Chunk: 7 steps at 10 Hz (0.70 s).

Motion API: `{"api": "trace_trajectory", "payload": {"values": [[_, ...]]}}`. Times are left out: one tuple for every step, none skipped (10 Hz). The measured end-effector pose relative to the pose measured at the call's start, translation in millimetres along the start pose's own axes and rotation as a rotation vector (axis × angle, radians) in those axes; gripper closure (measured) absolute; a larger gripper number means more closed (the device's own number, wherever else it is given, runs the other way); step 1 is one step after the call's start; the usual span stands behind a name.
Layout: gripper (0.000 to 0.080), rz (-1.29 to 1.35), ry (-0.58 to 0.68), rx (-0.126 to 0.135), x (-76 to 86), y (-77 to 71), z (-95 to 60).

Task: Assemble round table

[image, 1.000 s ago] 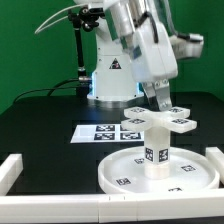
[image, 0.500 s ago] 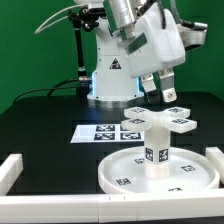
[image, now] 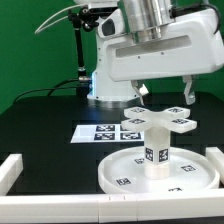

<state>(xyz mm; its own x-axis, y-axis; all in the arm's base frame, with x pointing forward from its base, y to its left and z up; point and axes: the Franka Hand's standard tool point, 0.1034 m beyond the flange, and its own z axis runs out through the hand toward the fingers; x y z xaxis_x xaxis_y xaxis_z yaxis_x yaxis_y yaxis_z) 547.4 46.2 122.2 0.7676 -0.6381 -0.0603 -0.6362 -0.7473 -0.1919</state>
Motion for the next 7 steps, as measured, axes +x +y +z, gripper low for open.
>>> {"api": "trace_trajectory", "payload": {"values": [[0.015,-0.076,0.0,0.001,1.0,0.5,-0.4],[0.015,-0.144,0.0,0.001,1.0,0.6,-0.4],[0.015,-0.212,0.0,0.0,1.0,0.6,-0.3],[0.015,-0.301,0.001,-0.002,0.9,0.7,0.0],[0.015,-0.423,0.007,-0.033,0.3,0.5,0.2],[0.015,-0.504,0.014,-0.051,1.7,-0.1,-1.0],[0.015,-0.609,0.021,-0.074,3.2,-0.7,-2.1]]}}
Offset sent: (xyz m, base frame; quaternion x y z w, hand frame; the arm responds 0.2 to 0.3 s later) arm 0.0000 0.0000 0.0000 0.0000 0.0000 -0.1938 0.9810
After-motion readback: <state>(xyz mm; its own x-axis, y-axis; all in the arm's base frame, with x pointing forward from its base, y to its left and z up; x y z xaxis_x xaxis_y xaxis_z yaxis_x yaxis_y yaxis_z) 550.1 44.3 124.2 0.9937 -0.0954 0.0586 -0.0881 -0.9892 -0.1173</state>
